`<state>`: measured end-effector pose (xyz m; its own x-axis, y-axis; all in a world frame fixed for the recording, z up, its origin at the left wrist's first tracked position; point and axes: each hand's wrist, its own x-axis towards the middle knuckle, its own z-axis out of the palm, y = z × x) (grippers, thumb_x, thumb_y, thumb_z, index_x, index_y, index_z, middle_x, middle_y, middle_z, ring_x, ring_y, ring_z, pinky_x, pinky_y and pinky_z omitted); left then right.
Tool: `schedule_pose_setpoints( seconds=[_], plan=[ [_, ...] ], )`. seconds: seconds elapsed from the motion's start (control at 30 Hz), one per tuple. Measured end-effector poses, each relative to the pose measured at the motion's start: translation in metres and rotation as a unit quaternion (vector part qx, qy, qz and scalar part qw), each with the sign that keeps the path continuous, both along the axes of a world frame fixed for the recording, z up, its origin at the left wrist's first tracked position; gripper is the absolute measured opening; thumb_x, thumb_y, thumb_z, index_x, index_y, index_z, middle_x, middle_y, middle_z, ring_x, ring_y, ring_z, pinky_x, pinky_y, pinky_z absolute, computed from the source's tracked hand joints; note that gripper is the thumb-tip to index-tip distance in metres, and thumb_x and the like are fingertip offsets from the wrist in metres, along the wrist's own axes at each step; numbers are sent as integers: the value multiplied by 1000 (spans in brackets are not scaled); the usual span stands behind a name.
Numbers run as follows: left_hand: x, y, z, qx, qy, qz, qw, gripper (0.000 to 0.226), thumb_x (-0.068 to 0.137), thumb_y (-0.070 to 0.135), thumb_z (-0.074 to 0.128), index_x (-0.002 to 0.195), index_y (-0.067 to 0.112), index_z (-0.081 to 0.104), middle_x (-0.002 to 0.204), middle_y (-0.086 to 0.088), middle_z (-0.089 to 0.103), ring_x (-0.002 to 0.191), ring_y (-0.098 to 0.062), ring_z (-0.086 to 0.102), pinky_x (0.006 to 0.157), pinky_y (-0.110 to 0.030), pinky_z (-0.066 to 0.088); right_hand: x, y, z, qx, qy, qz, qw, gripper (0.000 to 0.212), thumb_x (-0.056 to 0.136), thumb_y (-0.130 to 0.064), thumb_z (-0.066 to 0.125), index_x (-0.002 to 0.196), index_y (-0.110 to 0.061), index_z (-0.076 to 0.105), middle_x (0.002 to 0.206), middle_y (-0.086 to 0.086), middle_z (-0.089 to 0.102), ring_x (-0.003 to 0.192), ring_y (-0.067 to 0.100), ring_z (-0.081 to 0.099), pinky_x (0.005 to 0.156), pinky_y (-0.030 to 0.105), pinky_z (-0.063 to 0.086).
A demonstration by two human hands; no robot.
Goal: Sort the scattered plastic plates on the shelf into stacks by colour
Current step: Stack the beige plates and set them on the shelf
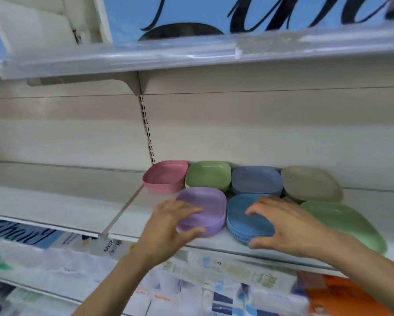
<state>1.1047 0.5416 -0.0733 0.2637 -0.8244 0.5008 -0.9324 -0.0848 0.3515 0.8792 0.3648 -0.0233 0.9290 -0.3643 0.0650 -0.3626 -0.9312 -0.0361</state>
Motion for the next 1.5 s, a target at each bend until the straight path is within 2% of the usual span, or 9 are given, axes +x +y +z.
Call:
schedule_pose_setpoints(
  seconds=[0.2,0.47,0.8,0.93,1.03,1.13,1.23,1.37,1.5],
  plan=[
    [-13,-11,-24,31,-99,0,995,24,69,17,68,92,19,76,79,1,69,67,-27,65,61,-36,56,-13,4,-17,-54,48,23,997,11,87,-24,50,93,-21,59,98,-6,53,95,17,50,77,35,44],
    [18,45,-13,37,-177,20,983,18,69,15,67,83,23,73,73,7,64,57,-22,58,44,-26,48,34,41,-20,-39,16,80,996,12,89,-17,47,78,-20,43,100,1,56,94,21,52,70,36,41],
    [76,66,-11,100,-143,89,981,31,68,-2,76,91,20,73,81,4,69,69,-27,63,51,-35,53,98,65,-34,-47,-7,49,998,8,92,-17,49,92,-16,57,106,1,56,100,26,52,76,40,46],
    [61,57,-12,69,-127,101,984,30,74,18,77,103,20,70,97,3,70,87,-24,63,75,-35,51,76,60,-40,-36,-67,44,996,38,94,-33,50,132,-27,51,132,-8,50,124,18,43,100,31,32],
    [27,37,-13,14,-126,37,991,42,76,38,66,115,21,66,109,6,66,101,-13,52,90,-30,45,31,45,-38,-33,-152,-4,988,54,89,-48,51,139,-30,46,139,-8,47,129,18,42,102,30,29],
    [0,10,-14,18,-124,-9,992,49,79,41,69,125,24,62,122,7,63,112,-15,54,102,-40,43,-26,21,-28,-67,-94,-117,986,76,79,-68,40,145,-32,33,146,-7,38,134,18,35,107,34,26],
    [-14,-11,-15,39,-117,-21,992,46,75,34,78,119,25,67,115,8,66,106,-18,61,102,-45,45,-69,2,-22,-74,20,-219,973,91,75,-63,57,149,-31,14,147,-6,28,136,19,27,109,36,25],
    [-29,-24,-13,83,-77,-14,993,38,86,29,69,123,25,65,118,8,64,112,-19,56,97,-31,40,-88,-10,-29,-104,66,-222,967,55,82,-38,55,133,-27,37,131,-4,44,124,19,41,99,33,36],
    [-37,-27,-12,97,-55,6,994,31,92,27,60,123,24,63,122,11,61,117,-15,52,82,-29,46,-77,-11,-35,-47,-3,-204,978,11,85,-24,54,95,-20,54,110,1,59,101,21,55,78,35,47]
  ],
)
